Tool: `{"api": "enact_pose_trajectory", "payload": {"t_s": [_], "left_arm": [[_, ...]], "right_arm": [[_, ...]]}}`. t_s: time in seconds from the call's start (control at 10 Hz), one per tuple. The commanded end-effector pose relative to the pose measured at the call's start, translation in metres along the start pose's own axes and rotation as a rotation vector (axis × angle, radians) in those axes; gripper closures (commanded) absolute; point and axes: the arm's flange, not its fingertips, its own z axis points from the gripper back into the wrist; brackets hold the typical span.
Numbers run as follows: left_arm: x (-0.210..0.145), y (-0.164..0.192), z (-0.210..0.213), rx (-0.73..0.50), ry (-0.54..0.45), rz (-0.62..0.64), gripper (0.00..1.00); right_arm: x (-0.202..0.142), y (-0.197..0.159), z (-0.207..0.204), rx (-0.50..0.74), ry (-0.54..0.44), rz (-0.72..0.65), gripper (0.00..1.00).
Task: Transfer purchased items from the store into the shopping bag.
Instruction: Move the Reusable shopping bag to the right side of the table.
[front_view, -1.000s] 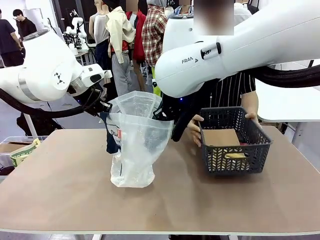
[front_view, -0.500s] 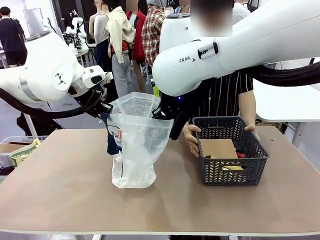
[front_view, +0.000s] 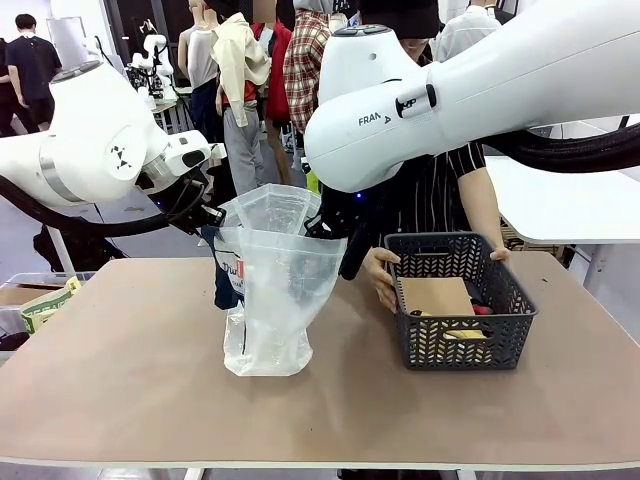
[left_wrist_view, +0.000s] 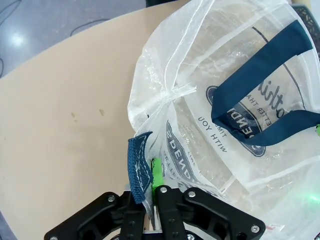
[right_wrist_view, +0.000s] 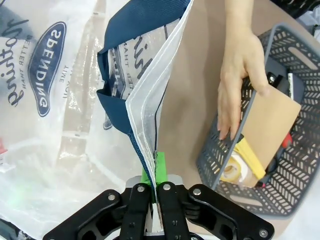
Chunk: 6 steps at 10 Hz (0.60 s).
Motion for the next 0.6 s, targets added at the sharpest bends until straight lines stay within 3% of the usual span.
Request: {"api": "enact_pose_trajectory", "payload": {"t_s": [0.0, 0.5], "left_arm": [[0.000, 0.002, 0.003, 0.006, -0.013, 0.005, 1.00], [-0.001, 0.002, -0.006, 0.000, 0.033, -0.004, 1.00]], "right_arm": [[-0.006, -0.003, -0.001, 0.014, -0.007, -0.001, 1.00], [-0.010, -0.007, 0.008, 0.040, -0.003, -0.051, 1.00]]}}
